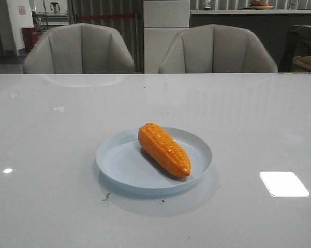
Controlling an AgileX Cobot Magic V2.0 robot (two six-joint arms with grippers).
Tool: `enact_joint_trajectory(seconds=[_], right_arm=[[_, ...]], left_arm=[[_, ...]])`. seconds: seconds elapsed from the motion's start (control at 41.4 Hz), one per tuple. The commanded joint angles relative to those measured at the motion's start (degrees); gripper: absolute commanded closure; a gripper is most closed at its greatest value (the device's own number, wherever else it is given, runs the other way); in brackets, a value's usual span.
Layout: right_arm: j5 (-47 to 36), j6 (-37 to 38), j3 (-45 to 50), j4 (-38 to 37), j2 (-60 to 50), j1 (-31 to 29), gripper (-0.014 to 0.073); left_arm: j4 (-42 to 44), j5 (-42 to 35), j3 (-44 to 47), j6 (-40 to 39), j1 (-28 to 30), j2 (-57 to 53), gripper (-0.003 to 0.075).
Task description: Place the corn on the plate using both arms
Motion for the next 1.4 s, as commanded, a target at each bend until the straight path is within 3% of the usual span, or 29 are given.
enact_joint_trajectory(seconds=[0.0,0.097,0.266,0.483,1.376], right_arm=[[-4.97,-0.77,-1.25,-2.19,-1.18,0.01,0.0529],[-4.97,-0.08,-1.25,-8.2,-1.18,0.01,0.0529],[-1.2,8.19,-1.25,-14.8,-1.18,0.01,0.0538],[3.56,8.76,-1.25,-14.94,-1.18,0.01,0.0538],[3.56,8.76,-1.25,-14.94,-1.18,0.01,0.0538]], left_arm=[[-0.05,-4.48,2.12,-0.58,0.07,-0.95,0.0631],[-0.05,-4.48,2.12,-0.58,0.07,-0.95,0.0631],[-0.05,-4.48,2.12,-0.58,0.07,-0.95,0.0631],[-0.05,-4.48,2.12,-0.58,0.07,-0.95,0.0631],[-0.05,-4.48,2.12,-0.58,0.07,-0.95,0.0631]])
